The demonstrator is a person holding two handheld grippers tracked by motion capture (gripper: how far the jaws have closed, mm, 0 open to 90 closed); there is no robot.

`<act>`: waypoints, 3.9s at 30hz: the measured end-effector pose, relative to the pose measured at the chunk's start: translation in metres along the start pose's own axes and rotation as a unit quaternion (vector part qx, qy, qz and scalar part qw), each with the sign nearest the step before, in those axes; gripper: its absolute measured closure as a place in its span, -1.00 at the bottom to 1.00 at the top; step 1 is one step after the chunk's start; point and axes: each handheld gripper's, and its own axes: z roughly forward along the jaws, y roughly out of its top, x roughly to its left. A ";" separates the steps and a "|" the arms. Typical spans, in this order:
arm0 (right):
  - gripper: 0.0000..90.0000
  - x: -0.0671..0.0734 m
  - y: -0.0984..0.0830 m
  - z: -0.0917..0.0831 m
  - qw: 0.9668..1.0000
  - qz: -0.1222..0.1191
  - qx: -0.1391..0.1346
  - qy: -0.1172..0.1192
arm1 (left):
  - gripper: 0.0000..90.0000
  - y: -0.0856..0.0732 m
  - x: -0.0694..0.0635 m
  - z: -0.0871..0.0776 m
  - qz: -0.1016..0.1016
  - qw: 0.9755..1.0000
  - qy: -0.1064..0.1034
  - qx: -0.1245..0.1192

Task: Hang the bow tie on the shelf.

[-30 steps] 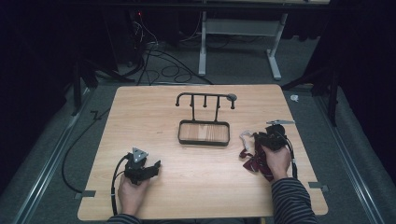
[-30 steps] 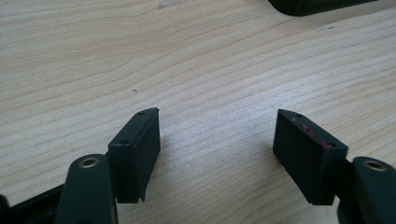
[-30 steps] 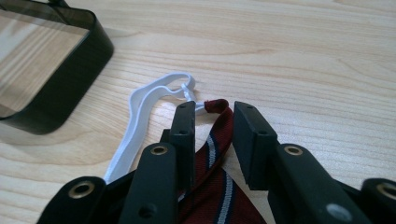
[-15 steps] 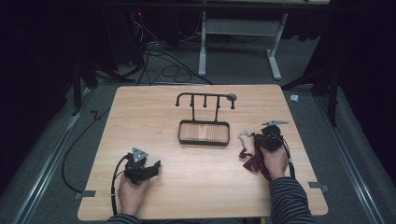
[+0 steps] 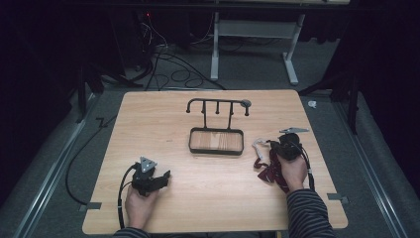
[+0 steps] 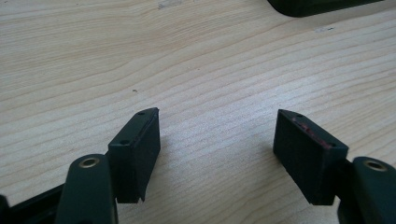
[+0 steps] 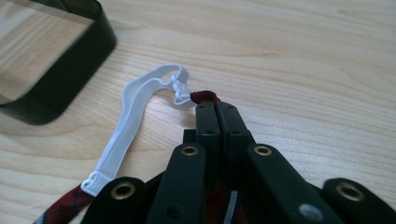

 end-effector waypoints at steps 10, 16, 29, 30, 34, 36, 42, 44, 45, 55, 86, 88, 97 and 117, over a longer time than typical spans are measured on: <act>1.00 0.011 0.009 -0.030 0.999 -0.026 -0.035 0.014 | -0.28 0.000 0.000 0.000 0.000 1.000 0.001 -0.001; 1.00 0.017 0.013 -0.049 0.997 -0.044 -0.052 0.020 | -0.28 0.000 0.000 0.000 0.002 1.000 0.001 0.000; 1.00 0.030 0.019 -0.083 0.993 -0.070 -0.088 0.037 | -0.29 0.000 0.000 0.000 0.002 1.000 0.001 0.000; 1.00 0.033 0.020 -0.088 0.992 -0.075 -0.093 0.040 | -0.29 0.000 0.000 0.000 0.002 1.000 0.001 0.000; 1.00 0.038 0.022 -0.095 0.990 -0.084 -0.105 0.046 | -0.29 0.000 0.000 0.000 0.002 1.000 0.001 0.000; 1.00 0.041 0.023 -0.098 0.989 -0.087 -0.112 0.049 | -0.29 0.000 0.000 0.000 0.002 1.000 0.001 0.000; 1.00 0.050 0.027 -0.106 0.986 -0.101 -0.123 0.058 | -0.29 0.000 -0.001 0.000 0.003 1.000 0.002 0.000; 1.00 0.053 0.028 -0.108 0.984 -0.109 -0.126 0.060 | -0.29 0.000 0.000 0.000 0.003 1.000 0.001 0.000; 1.00 0.055 0.029 -0.110 0.984 -0.110 -0.128 0.062 | -0.29 0.000 0.000 0.000 0.003 1.000 0.002 0.000; 1.00 0.070 0.037 -0.121 0.978 -0.129 -0.143 0.079 | -0.29 0.000 0.000 0.000 0.003 1.000 0.001 0.000; 1.00 0.101 0.060 -0.122 0.967 -0.162 -0.154 0.124 | -0.29 0.000 0.000 0.000 0.003 1.000 0.001 0.000; 1.00 0.104 0.061 -0.121 0.966 -0.166 -0.154 0.127 | -0.29 0.000 0.000 0.000 0.004 1.000 0.001 0.001; 1.00 0.113 0.068 -0.116 0.964 -0.172 -0.150 0.138 | -0.29 0.000 0.000 0.000 0.002 1.000 0.000 -0.001; 1.00 0.128 0.087 -0.111 0.959 -0.186 -0.151 0.153 | -0.29 0.000 0.000 0.000 0.001 1.000 -0.001 0.000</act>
